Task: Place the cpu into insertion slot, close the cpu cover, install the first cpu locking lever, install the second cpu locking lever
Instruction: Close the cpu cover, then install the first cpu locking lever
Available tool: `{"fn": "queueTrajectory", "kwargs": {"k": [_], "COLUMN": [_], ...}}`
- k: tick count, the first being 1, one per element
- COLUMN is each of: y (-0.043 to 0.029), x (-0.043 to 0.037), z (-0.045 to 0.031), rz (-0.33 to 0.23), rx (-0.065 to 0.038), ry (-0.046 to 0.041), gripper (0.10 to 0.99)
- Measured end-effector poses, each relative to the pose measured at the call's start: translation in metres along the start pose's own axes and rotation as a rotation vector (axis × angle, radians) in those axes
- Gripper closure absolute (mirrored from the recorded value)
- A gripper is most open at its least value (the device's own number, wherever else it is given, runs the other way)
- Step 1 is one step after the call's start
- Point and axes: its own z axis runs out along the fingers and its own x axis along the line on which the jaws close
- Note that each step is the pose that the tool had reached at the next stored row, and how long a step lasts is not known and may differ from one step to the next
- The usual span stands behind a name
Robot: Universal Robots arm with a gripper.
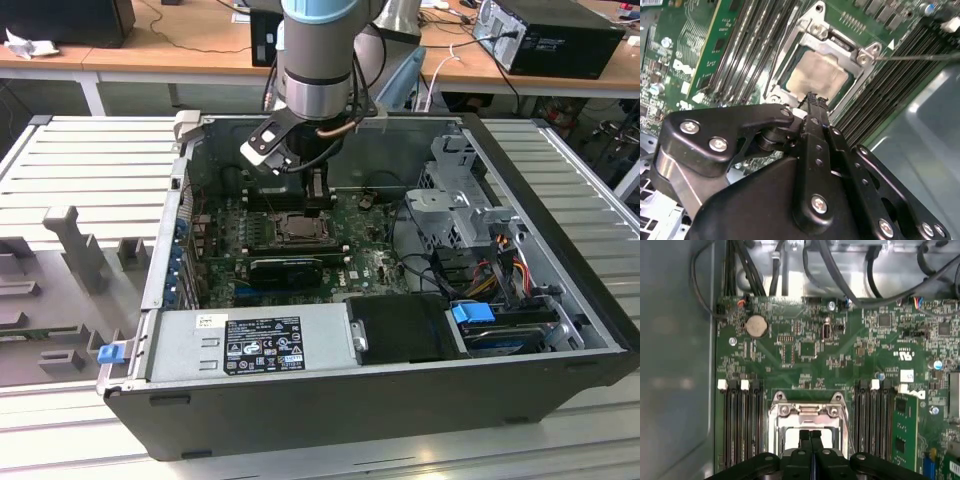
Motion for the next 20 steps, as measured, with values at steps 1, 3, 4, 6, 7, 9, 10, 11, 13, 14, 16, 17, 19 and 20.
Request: {"fn": "queueTrajectory", "kwargs": {"k": [1, 3, 4, 6, 7, 9, 10, 11, 13, 14, 16, 17, 19, 20], "y": [-0.0025, -0.0077, -0.0107, -0.0159, -0.0176, -0.0208, -0.0226, -0.0242, -0.0258, -0.0258, -0.0259, -0.0258, -0.0258, -0.0258], "x": [0.0, 0.0, 0.0001, 0.0, 0.0001, 0.0001, 0.0001, 0.0001, 0.0001, 0.0001, 0.0001, 0.0001, 0.0001, 0.0001], "z": [0.0001, 0.0, 0.0001, 0.0, 0.0, -0.0001, -0.0002, -0.0002, -0.0002, -0.0003, -0.0019, -0.0029, -0.004, -0.0045], "rz": [0.0, 0.0, 0.0, 0.0, 0.0, 0.0, 0.0, 0.0, 0.0, 0.0, 0.0, 0.0, 0.0, 0.0], "rx": [0.0, 0.0, 0.0, 0.0, 0.0, 0.0, 0.0, 0.0, 0.0, 0.0, 0.0, 0.0, 0.0, 0.0], "ry": [0.0001, 0.0, 0.0, -0.0001, -0.0001, -0.0001, -0.0001, -0.0001, 0.0, -0.0001, -0.0001, -0.0001, -0.0001, -0.0001], "gripper": [0.98, 0.98, 0.98, 0.98, 0.98, 0.98, 0.98, 0.98, 0.98, 0.98, 0.98, 0.98, 0.98, 0.98]}}
